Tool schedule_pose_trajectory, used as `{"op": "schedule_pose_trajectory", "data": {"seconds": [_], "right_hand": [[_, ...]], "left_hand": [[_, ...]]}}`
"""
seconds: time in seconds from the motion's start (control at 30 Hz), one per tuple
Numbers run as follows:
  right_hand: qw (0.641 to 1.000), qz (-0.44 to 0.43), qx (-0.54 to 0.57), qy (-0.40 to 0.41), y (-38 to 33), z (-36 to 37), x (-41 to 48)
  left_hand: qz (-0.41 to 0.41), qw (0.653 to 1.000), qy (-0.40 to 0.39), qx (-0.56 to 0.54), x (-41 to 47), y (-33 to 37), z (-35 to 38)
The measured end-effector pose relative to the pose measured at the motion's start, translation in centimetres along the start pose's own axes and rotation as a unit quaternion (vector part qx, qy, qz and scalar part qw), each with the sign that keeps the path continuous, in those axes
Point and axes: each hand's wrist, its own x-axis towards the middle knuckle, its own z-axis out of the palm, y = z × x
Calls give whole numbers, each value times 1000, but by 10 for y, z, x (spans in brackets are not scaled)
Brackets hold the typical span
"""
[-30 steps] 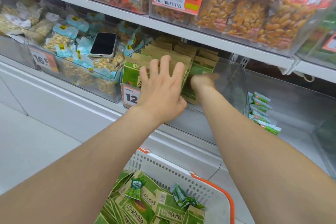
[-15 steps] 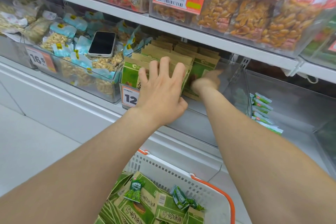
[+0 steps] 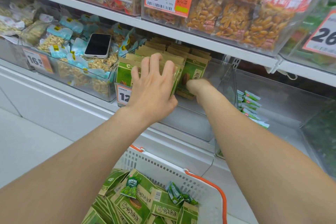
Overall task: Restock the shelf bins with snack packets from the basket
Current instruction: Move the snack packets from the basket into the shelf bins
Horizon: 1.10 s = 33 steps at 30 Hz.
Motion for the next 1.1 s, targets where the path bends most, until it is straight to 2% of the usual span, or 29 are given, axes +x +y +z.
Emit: {"op": "schedule_pose_trajectory", "data": {"seconds": [0.13,0.23,0.3,0.37,0.4,0.47,0.53,0.63,0.8,0.97,1.03,1.1], "right_hand": [[983,-85,-152,52,-1,-11,-58],[927,-300,-191,123,18,-18,-113],[876,-414,-201,145,37,-22,-143],[855,-461,-213,110,59,-23,-166],[860,-455,-219,71,69,-23,-178],[866,-424,-261,-52,89,-20,-195],[844,-391,-330,-159,111,-15,-202],[781,-389,-429,-234,145,0,-208],[655,-379,-558,-341,197,33,-216],[590,-393,-578,-404,235,60,-225],[551,-409,-602,-408,259,73,-224],[523,-415,-613,-423,286,85,-222]], "left_hand": [[0,997,71,-20,-8,6,-13],[-2,996,80,-40,-17,14,-23],[-15,998,-13,-66,-26,12,-21],[-21,981,-173,-82,-38,6,-16],[-1,963,-261,-66,-45,5,-13],[62,906,-418,-4,-65,9,-10],[108,849,-517,18,-88,19,1],[136,779,-610,41,-129,37,23],[205,680,-698,97,-199,66,56],[253,601,-741,162,-254,84,74],[274,589,-742,166,-257,91,73],[270,617,-725,143,-252,94,73]]}}
